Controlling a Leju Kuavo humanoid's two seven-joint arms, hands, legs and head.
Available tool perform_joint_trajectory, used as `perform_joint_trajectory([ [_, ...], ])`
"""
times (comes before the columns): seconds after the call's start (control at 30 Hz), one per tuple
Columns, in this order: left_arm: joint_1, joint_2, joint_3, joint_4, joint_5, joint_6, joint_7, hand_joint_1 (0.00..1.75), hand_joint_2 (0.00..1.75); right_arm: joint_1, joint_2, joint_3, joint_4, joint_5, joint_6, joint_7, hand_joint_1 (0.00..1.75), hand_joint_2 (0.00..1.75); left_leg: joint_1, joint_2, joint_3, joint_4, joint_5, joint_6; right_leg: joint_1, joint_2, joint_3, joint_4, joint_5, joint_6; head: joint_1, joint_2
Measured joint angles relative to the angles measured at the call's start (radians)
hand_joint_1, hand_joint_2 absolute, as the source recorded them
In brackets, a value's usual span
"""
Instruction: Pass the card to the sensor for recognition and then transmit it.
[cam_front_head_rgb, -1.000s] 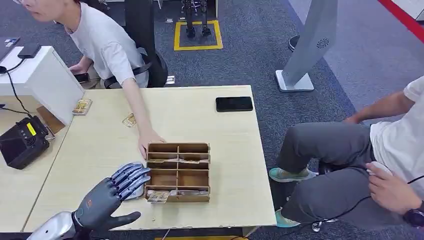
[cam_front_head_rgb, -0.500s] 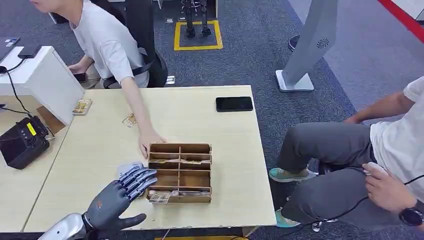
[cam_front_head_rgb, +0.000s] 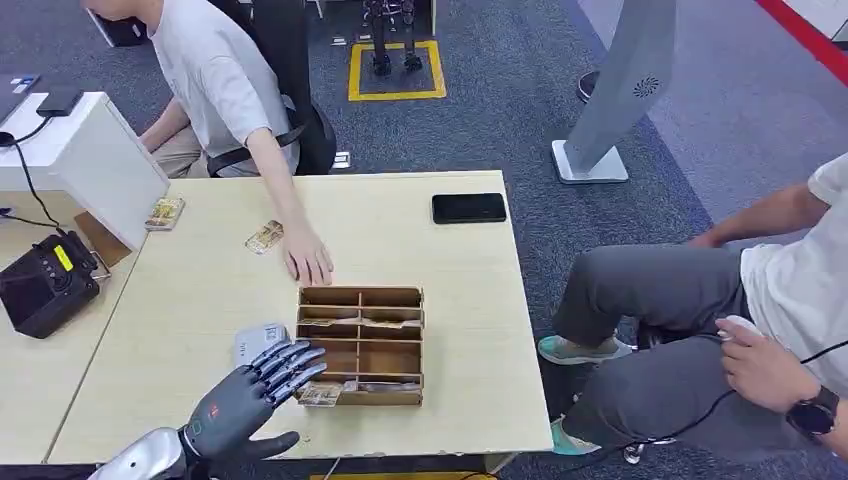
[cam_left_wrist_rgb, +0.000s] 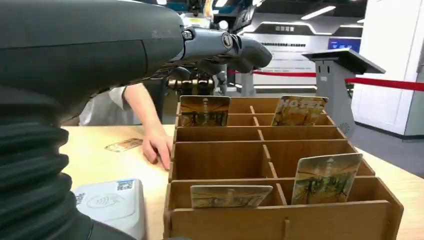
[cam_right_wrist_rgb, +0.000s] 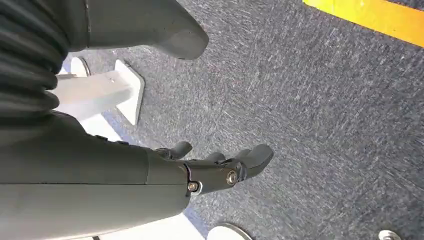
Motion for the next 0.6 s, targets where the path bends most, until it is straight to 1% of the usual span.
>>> perform_joint_trajectory([
  [0.23, -0.023, -0.011, -0.029, 0.021, -0.019, 0.007, 0.008, 0.00, 1.75, -0.008, 0.000, -0.008, 0.009, 0.011, -0.005, -0.007, 0.00, 1.75, 0.000, 0.000, 0.000, 0.000, 0.000, 0.000, 0.000, 0.000, 0.000, 0.000, 0.000, 0.000, 0.000, 0.000],
  [0.37, -0.027, -0.016, -0.032, 0.031, -0.021, 0.009, 0.008, 0.00, 1.75, -0.011, 0.000, -0.013, 0.011, 0.011, -0.005, -0.008, 0.00, 1.75, 0.000, 0.000, 0.000, 0.000, 0.000, 0.000, 0.000, 0.000, 0.000, 0.000, 0.000, 0.000, 0.000, 0.000],
  [0.6, -0.035, -0.023, -0.040, 0.046, -0.047, 0.034, 0.039, 0.00, 1.75, -0.017, 0.000, -0.027, 0.018, 0.029, -0.005, -0.015, 0.00, 1.75, 0.000, 0.000, 0.000, 0.000, 0.000, 0.000, 0.000, 0.000, 0.000, 0.000, 0.000, 0.000, 0.000, 0.000],
])
